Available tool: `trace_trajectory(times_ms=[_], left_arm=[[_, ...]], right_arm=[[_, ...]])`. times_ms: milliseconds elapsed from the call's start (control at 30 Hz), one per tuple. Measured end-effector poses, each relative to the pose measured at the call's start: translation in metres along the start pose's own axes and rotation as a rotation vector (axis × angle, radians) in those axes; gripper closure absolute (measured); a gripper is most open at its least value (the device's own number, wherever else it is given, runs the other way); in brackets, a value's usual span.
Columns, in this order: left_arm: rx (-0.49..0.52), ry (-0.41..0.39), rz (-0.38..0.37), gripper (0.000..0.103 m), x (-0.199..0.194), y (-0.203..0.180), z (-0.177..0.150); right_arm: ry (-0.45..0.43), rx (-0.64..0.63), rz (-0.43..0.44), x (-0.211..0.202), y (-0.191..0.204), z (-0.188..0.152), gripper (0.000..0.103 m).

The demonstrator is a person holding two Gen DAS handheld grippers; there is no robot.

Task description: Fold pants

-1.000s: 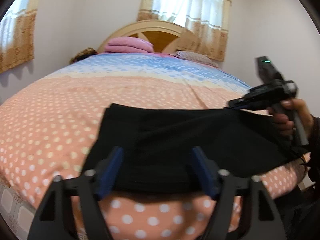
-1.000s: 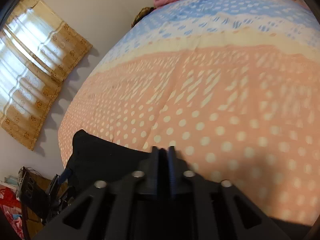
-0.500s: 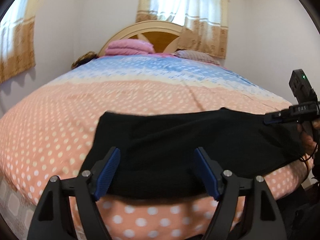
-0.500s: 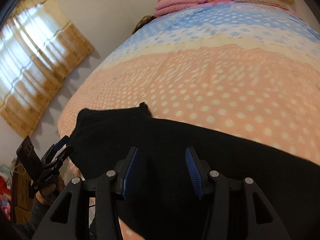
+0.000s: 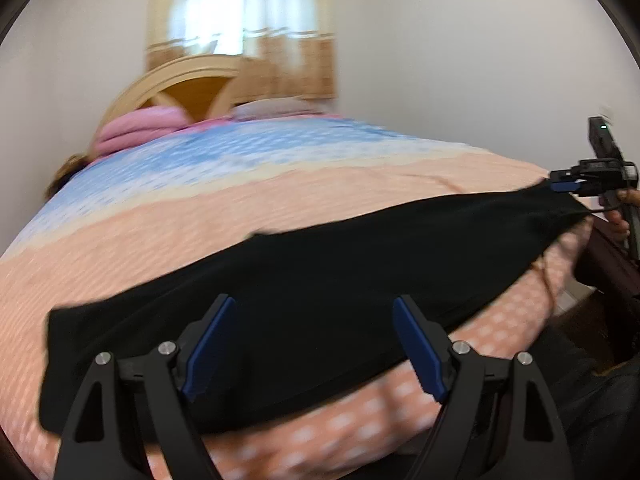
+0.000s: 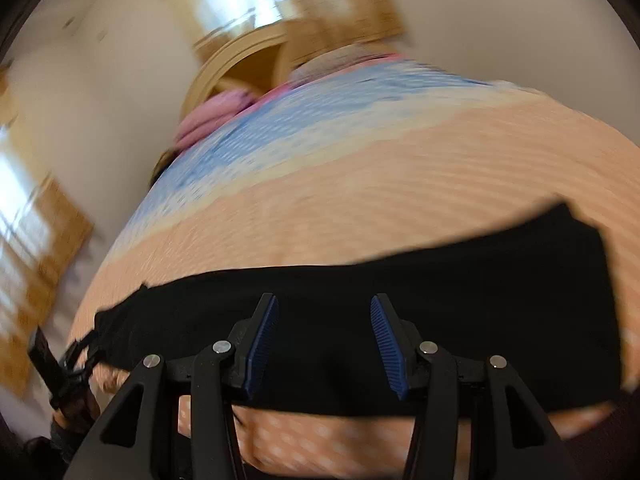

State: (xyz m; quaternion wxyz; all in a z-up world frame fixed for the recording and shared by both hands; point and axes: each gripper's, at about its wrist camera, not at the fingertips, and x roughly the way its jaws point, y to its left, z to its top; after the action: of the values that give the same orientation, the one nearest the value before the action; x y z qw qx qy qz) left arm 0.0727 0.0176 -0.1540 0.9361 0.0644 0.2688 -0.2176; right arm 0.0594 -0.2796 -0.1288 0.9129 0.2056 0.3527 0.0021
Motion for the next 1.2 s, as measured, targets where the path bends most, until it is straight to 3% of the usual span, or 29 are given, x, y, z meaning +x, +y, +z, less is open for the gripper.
trace_trajectory(times_ms=[100, 267, 367, 567, 733, 833, 933, 1200], left_arm=[[0.058, 0.001, -0.068, 0.020, 0.011, -0.030, 0.014], [0.200, 0.039, -0.175, 0.020, 0.031, -0.086, 0.023], [0.254, 0.072, -0.188, 0.020, 0.048, -0.102, 0.022], [0.176, 0.137, -0.192, 0.020, 0.073, -0.096, 0.016], [0.155, 0.147, -0.187, 0.020, 0.077, -0.095, 0.008], [0.157, 0.145, -0.185, 0.020, 0.077, -0.097, 0.008], [0.151, 0.139, -0.186, 0.019, 0.078, -0.097, 0.008], [0.149, 0.130, -0.181, 0.018, 0.078, -0.097, 0.007]], right_arm=[[-0.022, 0.009, -0.085, -0.018, -0.019, -0.011, 0.053], [-0.084, 0.045, -0.127, -0.036, -0.050, -0.014, 0.053], [-0.131, 0.065, -0.142, -0.041, -0.067, -0.001, 0.053], [-0.183, 0.084, -0.212, -0.043, -0.091, 0.030, 0.053], [-0.118, 0.107, -0.239, -0.024, -0.112, 0.045, 0.054], [-0.069, 0.136, -0.181, -0.012, -0.120, 0.047, 0.078], [-0.077, 0.113, -0.164, -0.012, -0.114, 0.044, 0.098], [-0.181, 0.062, -0.202, -0.028, -0.094, 0.066, 0.101]])
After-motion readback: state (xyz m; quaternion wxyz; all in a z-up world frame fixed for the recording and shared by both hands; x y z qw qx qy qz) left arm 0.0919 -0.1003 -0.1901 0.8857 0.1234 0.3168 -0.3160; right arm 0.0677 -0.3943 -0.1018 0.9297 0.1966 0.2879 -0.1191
